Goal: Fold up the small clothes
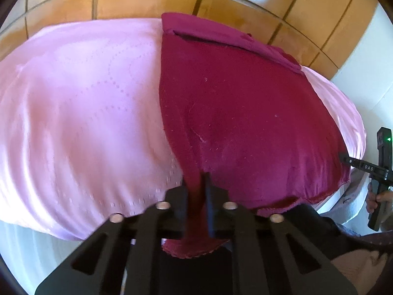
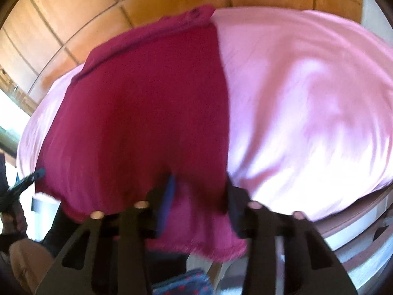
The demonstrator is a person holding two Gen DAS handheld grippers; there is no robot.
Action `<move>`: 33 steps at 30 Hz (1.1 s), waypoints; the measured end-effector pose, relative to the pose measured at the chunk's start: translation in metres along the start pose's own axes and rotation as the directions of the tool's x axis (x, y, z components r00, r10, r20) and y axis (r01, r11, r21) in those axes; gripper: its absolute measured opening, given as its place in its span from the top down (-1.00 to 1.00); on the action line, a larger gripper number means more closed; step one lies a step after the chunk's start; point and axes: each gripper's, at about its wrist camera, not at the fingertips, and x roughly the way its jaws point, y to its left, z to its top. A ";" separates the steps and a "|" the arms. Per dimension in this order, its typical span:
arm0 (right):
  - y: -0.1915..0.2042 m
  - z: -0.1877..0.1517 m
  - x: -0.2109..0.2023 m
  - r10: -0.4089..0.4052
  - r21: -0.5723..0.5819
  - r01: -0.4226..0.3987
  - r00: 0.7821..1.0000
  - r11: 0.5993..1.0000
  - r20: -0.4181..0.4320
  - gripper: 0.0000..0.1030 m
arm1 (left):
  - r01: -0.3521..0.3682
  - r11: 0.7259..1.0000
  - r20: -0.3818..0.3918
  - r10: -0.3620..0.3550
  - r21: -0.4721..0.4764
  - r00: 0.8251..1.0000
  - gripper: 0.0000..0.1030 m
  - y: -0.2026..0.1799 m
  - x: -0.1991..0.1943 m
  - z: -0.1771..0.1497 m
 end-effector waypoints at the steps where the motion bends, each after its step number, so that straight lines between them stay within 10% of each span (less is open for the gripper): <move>1: 0.001 0.003 -0.001 0.023 0.008 -0.023 1.000 1.000 -0.011 0.81 | 0.024 1.000 0.006 -0.024 -0.007 1.000 0.88 0.001 -0.003 0.002; 9: 0.000 0.069 -0.020 0.250 0.107 -0.270 0.953 0.957 0.169 0.83 | 0.248 0.964 0.157 -0.231 -0.095 0.960 0.93 0.013 -0.031 0.054; 23: -0.036 0.151 0.040 0.182 0.265 -0.233 0.962 0.936 0.204 0.79 | 0.253 0.913 0.141 -0.218 -0.319 0.966 0.93 0.059 0.057 0.172; 25: -0.040 0.154 0.038 0.209 0.272 -0.264 0.954 0.925 0.215 0.30 | 0.264 0.897 0.138 -0.229 -0.355 0.964 0.83 0.066 0.060 0.179; 29: -0.050 0.144 0.011 0.215 0.279 -0.304 0.926 0.911 0.309 -0.67 | 0.232 0.869 0.209 -0.153 -0.436 0.966 -0.22 0.091 0.051 0.183; 33: -0.064 0.132 -0.003 0.188 0.273 -0.280 0.928 0.920 0.321 -0.74 | 0.212 0.888 0.208 -0.136 -0.407 0.969 -0.22 0.103 0.041 0.161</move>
